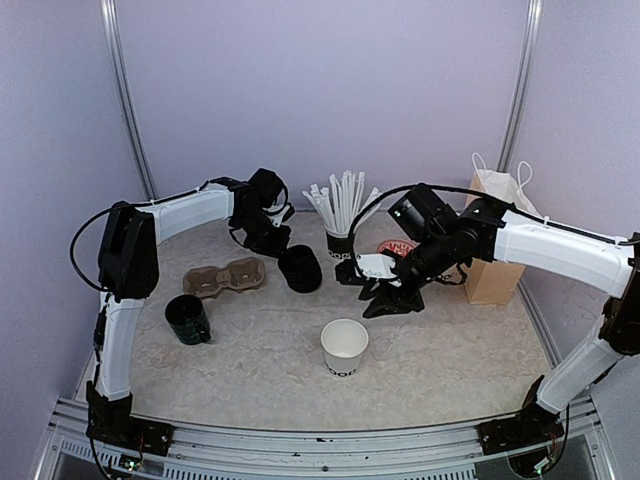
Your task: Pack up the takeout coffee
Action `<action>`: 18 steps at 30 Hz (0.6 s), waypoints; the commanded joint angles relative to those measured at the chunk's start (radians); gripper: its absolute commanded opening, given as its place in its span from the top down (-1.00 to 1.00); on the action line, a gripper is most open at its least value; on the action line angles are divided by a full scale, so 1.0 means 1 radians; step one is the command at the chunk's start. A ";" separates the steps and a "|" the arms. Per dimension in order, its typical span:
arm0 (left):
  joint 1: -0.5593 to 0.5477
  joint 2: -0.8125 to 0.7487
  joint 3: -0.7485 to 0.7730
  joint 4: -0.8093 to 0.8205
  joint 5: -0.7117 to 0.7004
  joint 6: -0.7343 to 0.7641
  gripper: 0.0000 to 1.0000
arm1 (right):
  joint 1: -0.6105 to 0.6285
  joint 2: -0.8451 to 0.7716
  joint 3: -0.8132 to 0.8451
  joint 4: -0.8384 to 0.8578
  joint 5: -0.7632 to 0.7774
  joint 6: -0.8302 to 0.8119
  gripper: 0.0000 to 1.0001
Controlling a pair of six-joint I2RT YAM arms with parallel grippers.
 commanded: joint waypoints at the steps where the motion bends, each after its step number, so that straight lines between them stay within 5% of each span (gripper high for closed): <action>1: -0.008 -0.024 0.015 -0.025 0.011 0.007 0.72 | -0.007 -0.031 -0.009 0.007 -0.004 0.002 0.28; 12: 0.004 -0.159 -0.034 -0.015 0.045 0.009 0.77 | -0.041 -0.020 0.029 -0.014 -0.033 0.004 0.28; 18: 0.023 -0.277 -0.192 0.173 0.269 -0.015 0.78 | -0.098 -0.027 0.079 0.044 -0.054 0.043 0.26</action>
